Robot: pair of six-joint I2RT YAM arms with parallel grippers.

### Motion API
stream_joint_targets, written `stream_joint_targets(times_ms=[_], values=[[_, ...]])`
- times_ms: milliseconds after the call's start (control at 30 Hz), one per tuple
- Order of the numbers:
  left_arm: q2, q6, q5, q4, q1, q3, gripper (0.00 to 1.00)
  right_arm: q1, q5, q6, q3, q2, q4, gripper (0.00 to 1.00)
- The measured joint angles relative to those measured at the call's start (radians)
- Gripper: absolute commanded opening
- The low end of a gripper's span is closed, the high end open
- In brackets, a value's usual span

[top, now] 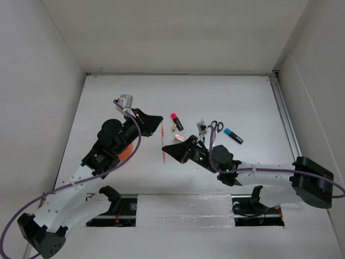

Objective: Sort the stationery into containers
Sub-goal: Close the pen cap on the pen.

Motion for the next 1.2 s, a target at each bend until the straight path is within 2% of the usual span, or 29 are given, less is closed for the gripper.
stream_joint_targets(times_ms=[1000,1200], values=[[0.008,0.004,0.051,0.002,0.005,0.0,0.0,-0.065,-0.068,-0.021,0.024,0.001,-0.005,0.0],[0.054,0.022,0.068,-0.026,0.005,0.036,0.0,-0.09,-0.084,-0.031,0.035,0.001,-0.014,0.0]])
